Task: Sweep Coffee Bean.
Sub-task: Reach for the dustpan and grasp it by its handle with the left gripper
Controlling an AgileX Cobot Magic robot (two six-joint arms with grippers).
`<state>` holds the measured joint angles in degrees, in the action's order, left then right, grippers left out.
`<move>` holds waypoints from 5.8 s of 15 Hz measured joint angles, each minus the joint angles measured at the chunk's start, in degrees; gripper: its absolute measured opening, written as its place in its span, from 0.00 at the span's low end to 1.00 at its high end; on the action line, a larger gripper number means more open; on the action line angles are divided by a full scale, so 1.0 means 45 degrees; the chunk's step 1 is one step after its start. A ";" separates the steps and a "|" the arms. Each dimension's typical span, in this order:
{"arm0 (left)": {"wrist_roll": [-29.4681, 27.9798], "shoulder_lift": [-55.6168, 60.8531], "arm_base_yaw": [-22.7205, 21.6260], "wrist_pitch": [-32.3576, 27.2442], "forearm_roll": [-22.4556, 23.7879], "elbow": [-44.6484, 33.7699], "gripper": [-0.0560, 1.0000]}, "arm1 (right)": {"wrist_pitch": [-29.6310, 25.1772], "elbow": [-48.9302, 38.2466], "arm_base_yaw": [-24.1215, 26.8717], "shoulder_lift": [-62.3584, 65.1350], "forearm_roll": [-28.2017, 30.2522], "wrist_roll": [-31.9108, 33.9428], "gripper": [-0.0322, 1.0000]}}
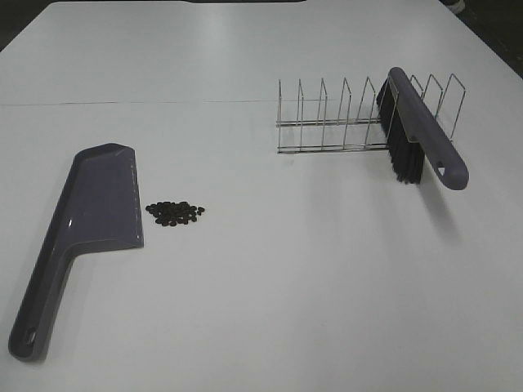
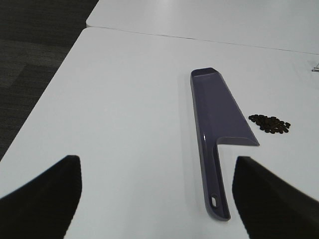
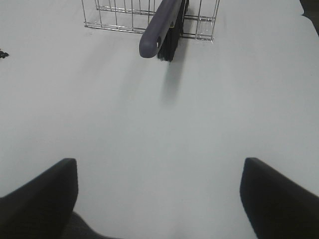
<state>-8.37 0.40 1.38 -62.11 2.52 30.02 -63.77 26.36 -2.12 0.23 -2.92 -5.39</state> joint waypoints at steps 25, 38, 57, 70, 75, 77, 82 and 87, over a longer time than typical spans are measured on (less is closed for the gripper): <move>0.0000 0.0000 0.0000 0.0000 -0.0127 -0.0038 0.77 | 0.0000 0.0000 0.0000 0.0000 0.0000 0.0000 0.77; 0.0000 -0.6761 0.0000 0.0038 -0.0127 -0.0038 0.77 | 0.0000 0.0000 0.0000 0.0000 0.0000 0.0000 0.77; -0.0089 -1.7711 0.0000 0.3400 -0.2839 0.1923 0.76 | 0.0000 0.0000 0.0000 0.0000 0.0000 0.0000 0.76; -0.2101 -2.2142 0.2394 0.4278 -0.2572 0.4354 0.76 | 0.0000 0.0000 0.0000 0.0000 0.0000 0.0000 0.76; -0.2381 -2.3733 0.2394 0.4393 -0.2190 0.5169 0.76 | 0.0000 0.0000 0.0000 0.0000 0.0000 0.0000 0.76; -0.2381 -2.4026 0.2394 0.4635 -0.2190 0.5169 0.76 | 0.0000 0.0000 0.0000 0.0000 0.0000 0.0000 0.76; -0.2381 -2.4650 0.2394 0.5246 -0.1846 0.5195 0.69 | 0.0000 0.0000 0.0000 0.0000 0.0013 0.0000 0.76; -0.2317 -2.4739 0.2394 0.5602 -0.1655 0.5258 0.39 | 0.0000 0.0000 0.0000 0.0000 0.0013 0.0000 0.76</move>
<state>-18.79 -110.92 12.15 -36.90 -4.93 53.69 -63.77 26.36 -2.12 0.23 -2.86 -5.39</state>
